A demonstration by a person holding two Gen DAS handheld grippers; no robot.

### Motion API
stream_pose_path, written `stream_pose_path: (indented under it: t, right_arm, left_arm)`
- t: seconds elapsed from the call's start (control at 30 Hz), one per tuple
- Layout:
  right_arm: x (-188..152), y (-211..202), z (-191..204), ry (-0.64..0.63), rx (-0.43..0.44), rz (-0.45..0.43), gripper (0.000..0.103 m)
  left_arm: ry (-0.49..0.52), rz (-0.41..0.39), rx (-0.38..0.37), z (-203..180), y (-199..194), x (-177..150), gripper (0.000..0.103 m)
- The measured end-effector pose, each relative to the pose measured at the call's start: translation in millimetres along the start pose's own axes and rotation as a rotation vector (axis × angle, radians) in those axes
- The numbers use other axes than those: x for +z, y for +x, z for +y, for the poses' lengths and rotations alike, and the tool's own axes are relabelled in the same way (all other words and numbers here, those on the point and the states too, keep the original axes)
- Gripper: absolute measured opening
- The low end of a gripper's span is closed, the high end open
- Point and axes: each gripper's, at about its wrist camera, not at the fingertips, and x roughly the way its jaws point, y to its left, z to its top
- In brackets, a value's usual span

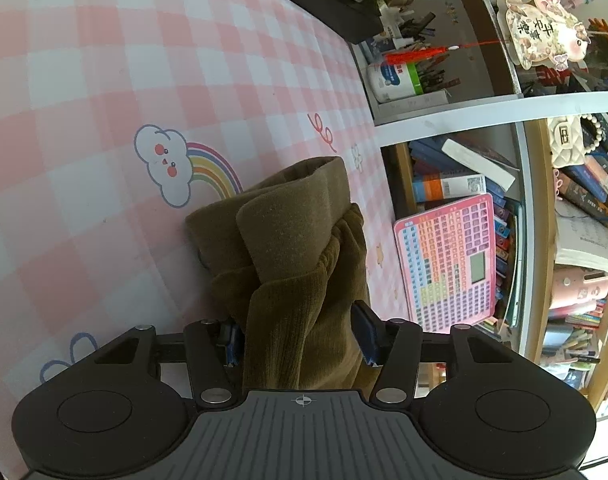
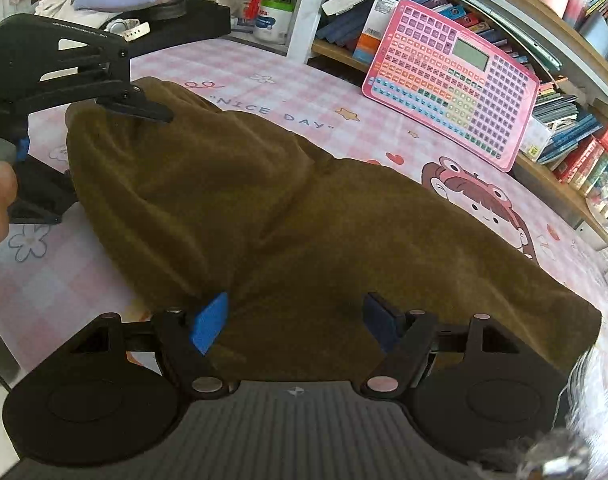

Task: Fold clothes
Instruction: 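Grasp the trouser cuff with the left gripper and fold it toward the waistband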

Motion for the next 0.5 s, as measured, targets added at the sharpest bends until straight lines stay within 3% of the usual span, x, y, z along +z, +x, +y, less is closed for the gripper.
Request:
stream_pose_path:
  t: [0.23,0.3,0.37,0.5]
  right_arm:
    - [-2.9,0.5,-4.0,0.013,0.018,-0.017,0.074]
    - [-2.4,1.4,-8.3,0.022,0.043,-0.015,0.074]
    - [-2.0,1.5,-15.0,0.035,0.071,-0.012,0.075]
    - [-5.2,-7.9,-40.4,0.089,0.091,-0.027,0.076]
  left_arm:
    - [0.036,-0.015,0.049,-2.9,0.9,-1.8,0.035]
    - [0.056,-0.019,0.079,-4.7,1.5,-2.7,0.021]
    - [0.08,-0.028,0.095,-7.6,0.2,-3.9,0.014]
    - [0.238,-0.082,0.088,-35.2,-11.3,-14.7,0.011]
